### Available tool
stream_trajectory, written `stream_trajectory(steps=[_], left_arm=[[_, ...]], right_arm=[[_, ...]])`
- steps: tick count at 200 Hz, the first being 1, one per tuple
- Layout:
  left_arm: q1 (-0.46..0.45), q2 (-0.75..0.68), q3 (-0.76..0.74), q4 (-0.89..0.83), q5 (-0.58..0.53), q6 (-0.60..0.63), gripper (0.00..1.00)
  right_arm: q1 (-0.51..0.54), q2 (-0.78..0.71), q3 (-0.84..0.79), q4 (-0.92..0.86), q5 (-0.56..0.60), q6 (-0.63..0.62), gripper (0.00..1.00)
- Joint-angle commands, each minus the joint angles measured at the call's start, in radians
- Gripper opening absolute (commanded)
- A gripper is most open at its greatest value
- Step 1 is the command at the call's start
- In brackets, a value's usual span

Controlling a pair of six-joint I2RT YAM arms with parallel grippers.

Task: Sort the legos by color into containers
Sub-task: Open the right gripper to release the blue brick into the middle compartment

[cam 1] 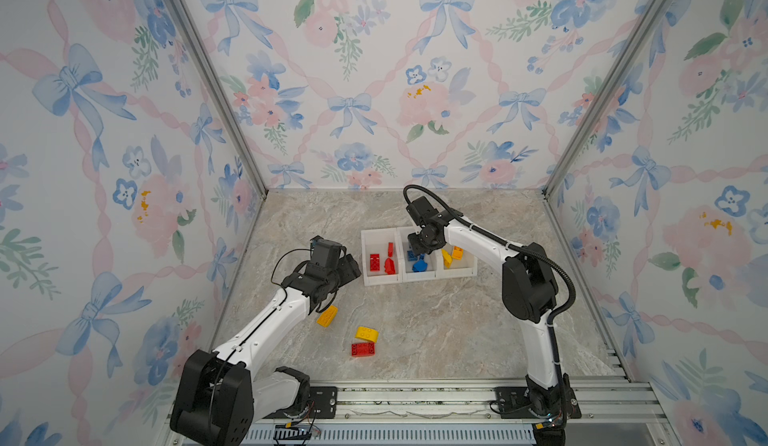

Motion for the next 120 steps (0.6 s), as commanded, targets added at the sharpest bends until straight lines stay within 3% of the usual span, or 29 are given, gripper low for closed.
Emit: stream_trajectory(steps=[1,60,120], left_arm=[[-0.007,-0.02,-0.015,-0.006,-0.01,-0.011,0.81],[-0.009,-0.042,-0.035,-0.019,-0.013,-0.023,0.81],[-0.009,-0.066,-0.042,-0.149,-0.07,0.019,0.81]], right_arm=[[-0.005,-0.033,0.001,-0.018,0.011,-0.002,0.53],[-0.004,-0.113,-0.049,-0.017,0.001,-0.007,0.54],[-0.001,-0.216,-0.133,-0.025,-0.019,0.001,0.56]])
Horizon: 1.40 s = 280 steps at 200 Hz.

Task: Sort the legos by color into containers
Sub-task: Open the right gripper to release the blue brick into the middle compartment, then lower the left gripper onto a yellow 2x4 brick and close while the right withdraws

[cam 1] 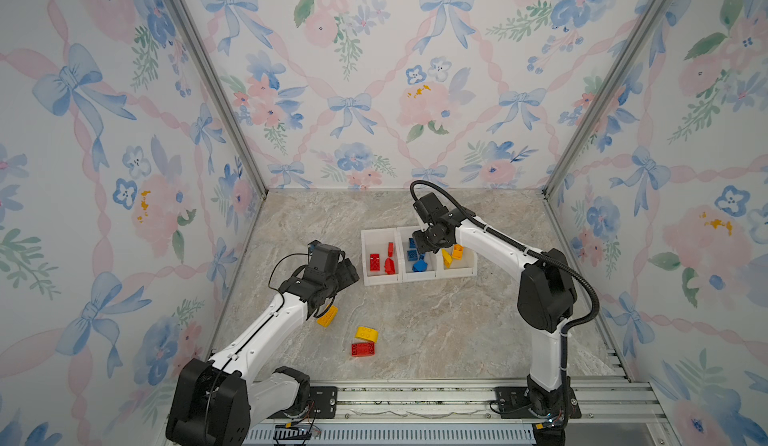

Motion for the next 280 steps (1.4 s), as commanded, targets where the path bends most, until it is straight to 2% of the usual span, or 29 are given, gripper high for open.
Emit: stream_trajectory(steps=[1,54,95,169,280], left_arm=[[-0.005,-0.016,-0.009,-0.099,-0.046,0.027,0.81],[-0.005,-0.002,-0.011,-0.245,-0.098,0.05,0.81],[-0.004,0.034,-0.015,-0.251,-0.103,0.083,0.84],[-0.008,0.159,0.027,-0.25,-0.1,0.242,0.85],[-0.015,0.244,-0.002,-0.247,-0.091,0.228,0.82]], right_arm=[[-0.001,-0.062,-0.04,-0.025,-0.012,0.0,0.56],[-0.002,-0.139,-0.108,-0.042,-0.023,0.0,0.61],[-0.002,-0.192,-0.172,-0.046,-0.035,0.009,0.63],[-0.003,-0.252,-0.233,-0.057,-0.043,0.023,0.65],[-0.004,-0.292,-0.272,-0.06,-0.046,0.043,0.67]])
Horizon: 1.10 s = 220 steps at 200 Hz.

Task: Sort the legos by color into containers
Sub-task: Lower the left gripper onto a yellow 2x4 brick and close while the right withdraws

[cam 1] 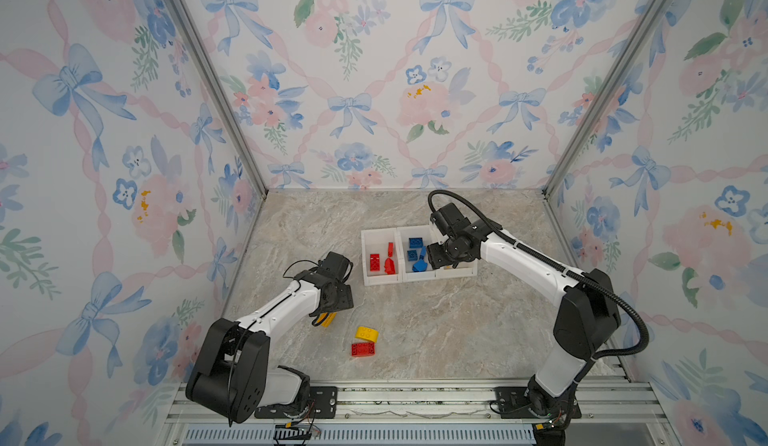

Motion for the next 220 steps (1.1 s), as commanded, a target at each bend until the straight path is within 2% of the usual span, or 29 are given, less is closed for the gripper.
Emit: stream_trajectory(steps=[1,38,104,187,220], left_arm=[[-0.004,0.031,-0.009,-0.017,-0.009,0.008,0.82],[-0.012,0.044,-0.011,-0.019,0.014,0.006,0.8],[-0.052,0.036,-0.037,-0.018,0.039,-0.072,0.69],[-0.066,0.035,-0.037,-0.018,0.038,-0.099,0.41],[-0.081,0.026,-0.037,-0.018,0.04,-0.112,0.32]], right_arm=[[-0.004,-0.033,-0.011,-0.022,-0.007,0.014,0.67],[-0.004,-0.035,-0.01,-0.024,-0.005,0.014,0.67],[-0.006,-0.037,-0.02,-0.012,-0.003,0.021,0.67],[-0.022,-0.052,-0.044,-0.004,-0.023,0.026,0.68],[-0.039,-0.081,-0.076,-0.004,-0.046,0.038,0.72]])
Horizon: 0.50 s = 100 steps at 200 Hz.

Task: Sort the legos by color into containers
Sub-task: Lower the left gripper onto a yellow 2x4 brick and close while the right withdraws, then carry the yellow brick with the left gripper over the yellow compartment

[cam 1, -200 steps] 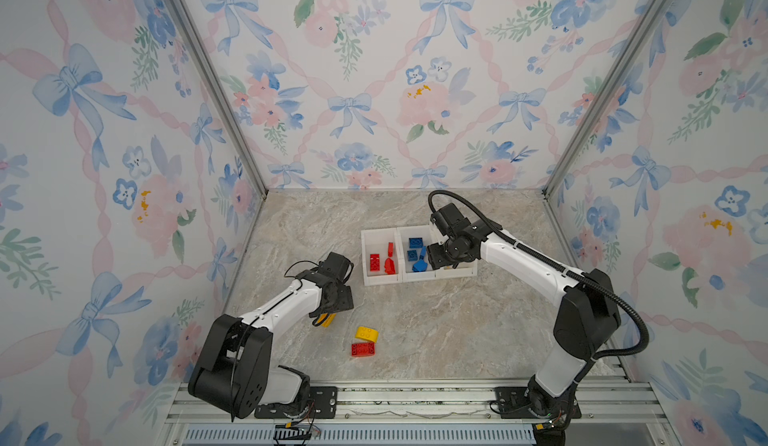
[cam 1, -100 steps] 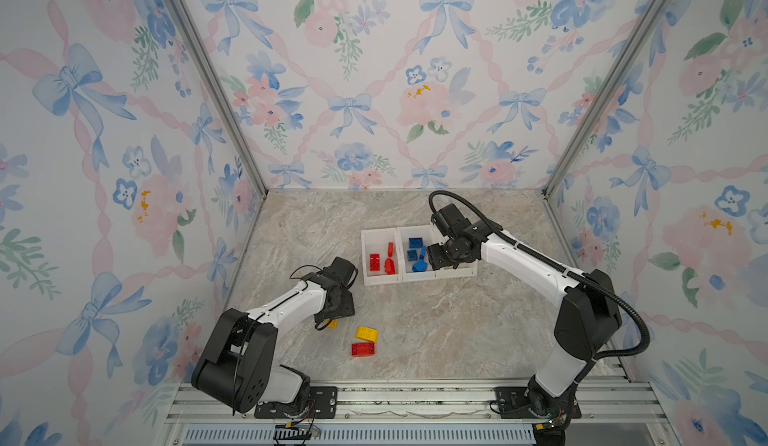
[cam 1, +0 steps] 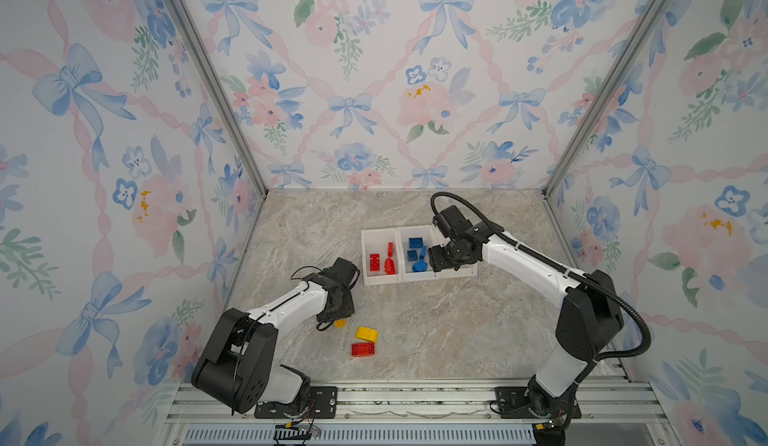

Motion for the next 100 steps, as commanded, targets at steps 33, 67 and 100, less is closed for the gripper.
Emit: stream_trajectory(steps=[33,67,100], left_arm=[[-0.035,-0.033,0.002,-0.019,0.0,-0.037,0.29],[-0.077,-0.058,0.043,-0.018,-0.007,-0.069,0.27],[-0.124,-0.069,0.114,-0.018,-0.026,-0.1,0.27]], right_arm=[[-0.041,-0.106,-0.077,-0.003,-0.052,0.032,0.79],[-0.069,-0.147,-0.128,0.007,-0.081,0.047,0.88],[-0.095,-0.183,-0.179,0.017,-0.105,0.062,0.96]])
